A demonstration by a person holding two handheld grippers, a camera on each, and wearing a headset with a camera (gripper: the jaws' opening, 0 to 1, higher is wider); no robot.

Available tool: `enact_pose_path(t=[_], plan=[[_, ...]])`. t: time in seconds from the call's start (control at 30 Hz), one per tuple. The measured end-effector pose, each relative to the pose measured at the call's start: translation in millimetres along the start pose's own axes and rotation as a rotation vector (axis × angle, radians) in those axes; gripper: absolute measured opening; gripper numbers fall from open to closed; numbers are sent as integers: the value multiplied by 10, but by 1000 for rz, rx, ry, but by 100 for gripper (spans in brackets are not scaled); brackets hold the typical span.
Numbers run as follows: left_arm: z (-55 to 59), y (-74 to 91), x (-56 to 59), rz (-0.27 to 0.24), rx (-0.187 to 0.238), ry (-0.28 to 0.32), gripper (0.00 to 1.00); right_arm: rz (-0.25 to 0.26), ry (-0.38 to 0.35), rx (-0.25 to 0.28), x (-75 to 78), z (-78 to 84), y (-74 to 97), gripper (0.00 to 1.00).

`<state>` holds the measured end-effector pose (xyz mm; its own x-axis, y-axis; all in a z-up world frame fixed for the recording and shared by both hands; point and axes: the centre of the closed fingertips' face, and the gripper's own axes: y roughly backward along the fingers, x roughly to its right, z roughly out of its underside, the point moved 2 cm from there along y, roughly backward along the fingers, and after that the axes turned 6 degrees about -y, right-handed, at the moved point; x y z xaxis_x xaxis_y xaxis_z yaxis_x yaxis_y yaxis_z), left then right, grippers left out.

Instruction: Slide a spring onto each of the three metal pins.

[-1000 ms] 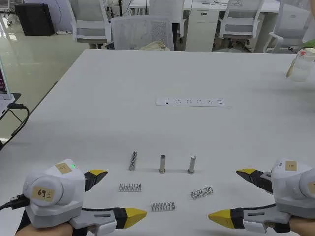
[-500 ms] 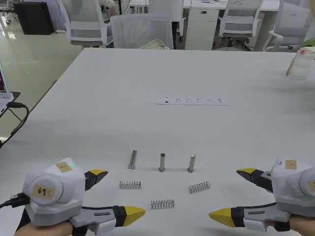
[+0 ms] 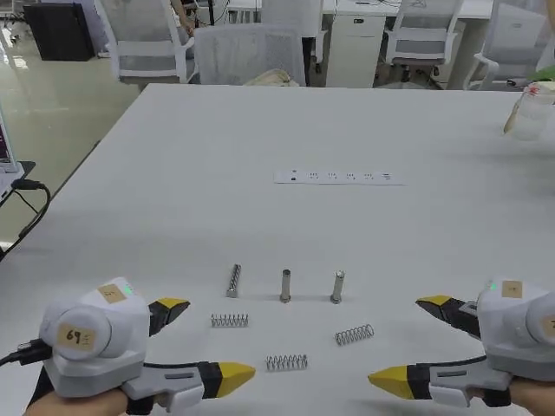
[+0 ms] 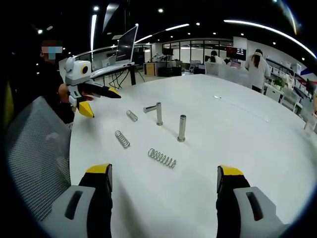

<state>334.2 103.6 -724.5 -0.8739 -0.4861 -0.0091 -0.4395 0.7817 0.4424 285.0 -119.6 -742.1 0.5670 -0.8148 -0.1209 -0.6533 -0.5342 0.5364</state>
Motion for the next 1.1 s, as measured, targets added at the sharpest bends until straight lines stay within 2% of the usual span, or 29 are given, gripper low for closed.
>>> enact_pose_path(t=[1.1], plan=[[-3,21,-43,-10,-2,-1,76,-3,1,-3,-18,4,-5,85]])
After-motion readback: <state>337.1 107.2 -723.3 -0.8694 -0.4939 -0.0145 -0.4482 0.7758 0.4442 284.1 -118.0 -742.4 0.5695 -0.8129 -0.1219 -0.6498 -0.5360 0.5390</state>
